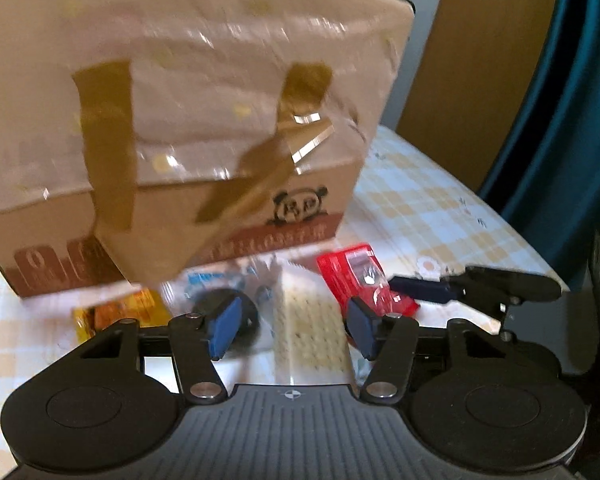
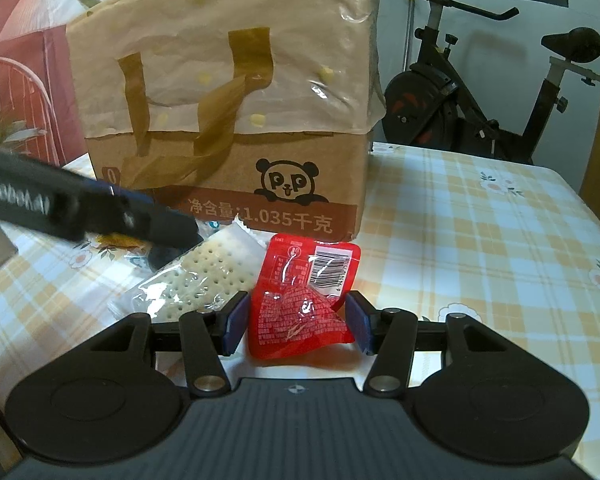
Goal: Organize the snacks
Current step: 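Lower the left tool onto the white cracker packet and close it while the right tool holds the red packet, then carry the white cracker packet and red packet over the box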
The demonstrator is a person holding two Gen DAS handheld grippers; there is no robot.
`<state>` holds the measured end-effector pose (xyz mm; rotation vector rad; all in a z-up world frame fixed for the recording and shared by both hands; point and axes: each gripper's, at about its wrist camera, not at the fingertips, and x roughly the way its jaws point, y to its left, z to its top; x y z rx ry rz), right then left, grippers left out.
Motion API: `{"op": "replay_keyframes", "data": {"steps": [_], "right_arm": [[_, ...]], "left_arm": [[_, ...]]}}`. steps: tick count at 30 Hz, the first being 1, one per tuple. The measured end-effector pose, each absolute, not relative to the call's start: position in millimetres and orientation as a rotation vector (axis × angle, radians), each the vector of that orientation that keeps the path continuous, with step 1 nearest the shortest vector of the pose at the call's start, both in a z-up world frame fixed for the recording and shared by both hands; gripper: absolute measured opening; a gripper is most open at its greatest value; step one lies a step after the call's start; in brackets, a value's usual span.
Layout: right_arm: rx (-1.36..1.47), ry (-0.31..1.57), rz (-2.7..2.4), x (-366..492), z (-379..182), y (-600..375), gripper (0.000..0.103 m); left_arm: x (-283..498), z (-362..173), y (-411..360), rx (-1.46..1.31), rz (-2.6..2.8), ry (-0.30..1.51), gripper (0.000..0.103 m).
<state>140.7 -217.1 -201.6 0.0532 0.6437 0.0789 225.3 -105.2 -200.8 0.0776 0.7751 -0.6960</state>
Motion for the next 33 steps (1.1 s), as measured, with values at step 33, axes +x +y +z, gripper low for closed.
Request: {"op": "replay_keyframes", "data": {"steps": [33], "right_arm": [[0.134,0.603,0.025,135.4,-200.9,-234.3,0.054]], "left_arm": [[216.2,-249.5,-140.8,0.302,-0.591,0.712,0.051]]}}
